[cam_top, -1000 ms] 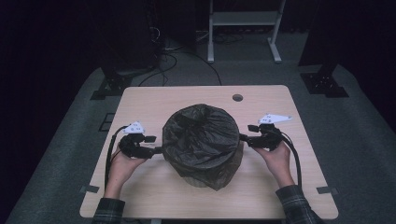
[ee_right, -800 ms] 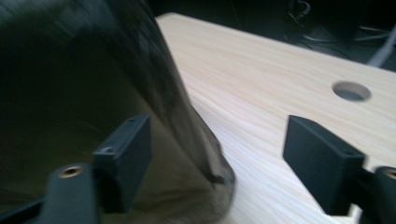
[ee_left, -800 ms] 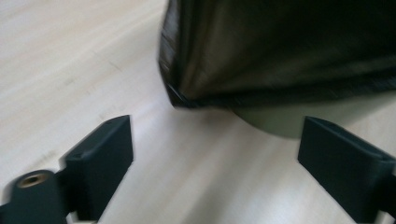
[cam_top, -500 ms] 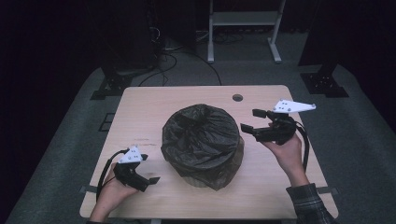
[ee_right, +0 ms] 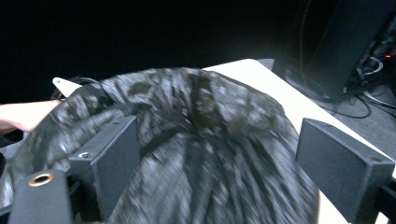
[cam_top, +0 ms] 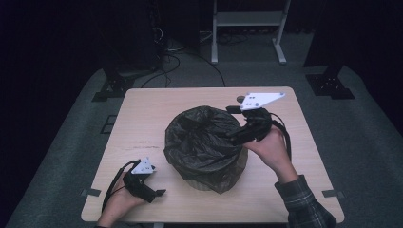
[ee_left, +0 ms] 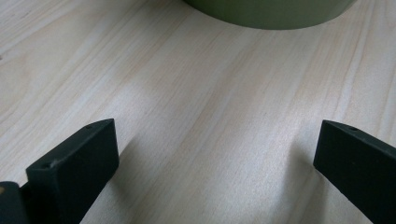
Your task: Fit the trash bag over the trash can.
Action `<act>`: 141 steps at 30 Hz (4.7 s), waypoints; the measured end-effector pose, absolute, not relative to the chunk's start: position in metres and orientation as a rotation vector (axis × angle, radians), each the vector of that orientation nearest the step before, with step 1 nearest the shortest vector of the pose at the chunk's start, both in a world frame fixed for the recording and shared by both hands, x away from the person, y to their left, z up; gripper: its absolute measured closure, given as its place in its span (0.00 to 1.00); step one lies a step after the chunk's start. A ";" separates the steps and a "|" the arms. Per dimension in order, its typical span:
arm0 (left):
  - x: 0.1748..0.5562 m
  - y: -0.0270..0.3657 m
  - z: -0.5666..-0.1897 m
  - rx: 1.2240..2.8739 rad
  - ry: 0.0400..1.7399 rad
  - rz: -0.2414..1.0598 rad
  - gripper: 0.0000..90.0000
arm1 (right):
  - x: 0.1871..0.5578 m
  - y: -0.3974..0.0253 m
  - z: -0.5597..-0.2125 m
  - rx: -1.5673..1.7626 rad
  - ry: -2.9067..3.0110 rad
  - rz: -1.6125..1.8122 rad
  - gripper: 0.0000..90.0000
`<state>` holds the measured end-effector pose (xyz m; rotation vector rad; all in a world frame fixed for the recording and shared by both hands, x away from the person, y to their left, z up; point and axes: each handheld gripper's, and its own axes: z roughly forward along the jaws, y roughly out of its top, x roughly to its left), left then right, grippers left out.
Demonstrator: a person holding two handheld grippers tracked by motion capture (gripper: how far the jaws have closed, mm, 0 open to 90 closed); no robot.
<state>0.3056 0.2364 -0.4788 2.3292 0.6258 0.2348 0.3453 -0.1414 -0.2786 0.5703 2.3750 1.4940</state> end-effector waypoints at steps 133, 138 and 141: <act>0.304 0.241 -0.484 2.293 0.578 0.251 0.00 | 0.310 -0.215 -0.312 0.648 2.546 1.374 0.15; 0.304 0.241 -0.483 2.293 0.578 0.251 0.00 | 0.304 -0.228 -0.333 0.678 2.529 1.402 0.15; 0.304 0.241 -0.483 2.293 0.578 0.251 0.00 | 0.301 -0.230 -0.348 0.695 2.537 1.387 0.15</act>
